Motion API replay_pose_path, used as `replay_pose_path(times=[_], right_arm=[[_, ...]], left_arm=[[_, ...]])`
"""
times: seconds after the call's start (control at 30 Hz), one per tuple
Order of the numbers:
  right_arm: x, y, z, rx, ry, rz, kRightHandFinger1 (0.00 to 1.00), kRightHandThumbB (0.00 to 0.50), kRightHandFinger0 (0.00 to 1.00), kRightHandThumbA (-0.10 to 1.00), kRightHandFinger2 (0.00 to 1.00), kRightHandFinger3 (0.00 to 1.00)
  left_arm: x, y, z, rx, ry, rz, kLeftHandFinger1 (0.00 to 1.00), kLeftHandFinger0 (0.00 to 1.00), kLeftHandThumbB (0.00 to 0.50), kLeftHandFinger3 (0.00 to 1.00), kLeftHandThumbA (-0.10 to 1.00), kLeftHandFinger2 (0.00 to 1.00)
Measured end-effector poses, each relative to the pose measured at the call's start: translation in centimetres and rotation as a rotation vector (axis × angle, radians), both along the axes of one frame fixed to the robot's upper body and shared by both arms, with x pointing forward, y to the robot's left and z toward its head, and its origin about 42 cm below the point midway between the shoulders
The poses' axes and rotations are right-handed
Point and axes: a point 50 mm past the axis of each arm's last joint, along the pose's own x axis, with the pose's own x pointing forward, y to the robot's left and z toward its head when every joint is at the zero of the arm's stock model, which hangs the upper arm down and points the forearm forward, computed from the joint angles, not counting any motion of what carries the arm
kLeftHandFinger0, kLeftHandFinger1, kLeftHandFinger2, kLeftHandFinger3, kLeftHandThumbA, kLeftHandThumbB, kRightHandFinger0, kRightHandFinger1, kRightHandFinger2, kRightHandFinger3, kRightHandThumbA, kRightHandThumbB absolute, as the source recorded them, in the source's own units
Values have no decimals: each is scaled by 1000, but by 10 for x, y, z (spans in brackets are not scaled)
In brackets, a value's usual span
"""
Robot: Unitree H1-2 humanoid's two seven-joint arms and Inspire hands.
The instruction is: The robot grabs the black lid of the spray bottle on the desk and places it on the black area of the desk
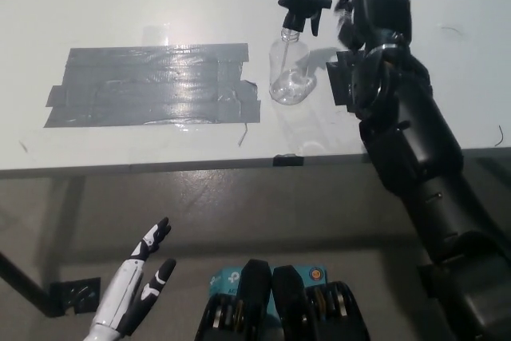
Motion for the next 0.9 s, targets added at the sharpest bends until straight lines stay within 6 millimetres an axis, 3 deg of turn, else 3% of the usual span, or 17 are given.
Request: replay_pose_path(times=[0.07, 0.1, 0.3, 0.5, 0.67, 0.9], right_arm=[[-6, 1, 15, 17, -49, 24, 1000, 471, 1000, 706, 1000, 1000], [-11, 2, 24, 22, -77, 44, 1000, 491, 1000, 697, 1000, 1000], [-30, 6, 56, -44, -136, 155, 1000, 500, 1000, 698, 1000, 1000], [-21, 11, 40, -136, -36, 183, 1000, 500, 1000, 682, 1000, 1000], [-3, 17, 25, -217, 75, 171, 1000, 500, 1000, 656, 1000, 1000], [22, 10, 7, -289, 211, 119, 1000, 500, 1000, 640, 1000, 1000]], left_arm=[[0, 0, 0, 0, 1, 0, 1000, 1000, 165, 1000, 994, 1000], [0, 0, 0, 0, 1, 0, 1000, 1000, 161, 1000, 984, 1000], [-1, 0, -1, -1, 3, -2, 1000, 1000, 178, 1000, 994, 1000], [-2, 1, -1, 0, 6, -1, 1000, 1000, 187, 1000, 993, 1000], [-3, 1, -2, 0, 8, 1, 1000, 1000, 181, 1000, 979, 1000], [-5, 1, -3, 1, 13, 2, 1000, 1000, 178, 1000, 1000, 1000]])
